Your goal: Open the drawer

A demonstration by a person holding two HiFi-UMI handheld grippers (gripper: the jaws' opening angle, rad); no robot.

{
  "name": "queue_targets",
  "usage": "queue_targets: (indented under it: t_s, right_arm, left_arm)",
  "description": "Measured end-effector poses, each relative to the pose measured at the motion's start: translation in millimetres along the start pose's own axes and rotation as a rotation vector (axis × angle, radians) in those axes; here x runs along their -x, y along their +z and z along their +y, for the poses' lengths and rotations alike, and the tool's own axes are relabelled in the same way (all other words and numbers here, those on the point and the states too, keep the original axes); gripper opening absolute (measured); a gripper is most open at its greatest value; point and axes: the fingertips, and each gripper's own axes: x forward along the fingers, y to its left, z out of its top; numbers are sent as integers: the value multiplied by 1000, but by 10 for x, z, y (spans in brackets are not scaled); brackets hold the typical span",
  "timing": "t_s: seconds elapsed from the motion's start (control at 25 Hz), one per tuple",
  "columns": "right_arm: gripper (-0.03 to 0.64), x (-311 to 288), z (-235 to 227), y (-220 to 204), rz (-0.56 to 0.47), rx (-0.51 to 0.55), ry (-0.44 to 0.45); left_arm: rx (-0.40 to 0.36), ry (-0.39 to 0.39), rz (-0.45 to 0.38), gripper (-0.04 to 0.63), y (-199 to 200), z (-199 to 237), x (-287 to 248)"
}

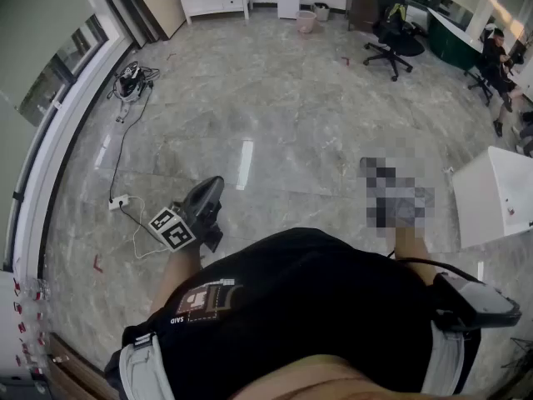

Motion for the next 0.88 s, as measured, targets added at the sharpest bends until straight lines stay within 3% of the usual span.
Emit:
queue_targets:
  t_s: [0.88]
  right_arm:
    - [-9, -493, 64, 58, -4, 17, 14]
  left_arm:
    - [15, 22, -25, -11, 144, 364, 258]
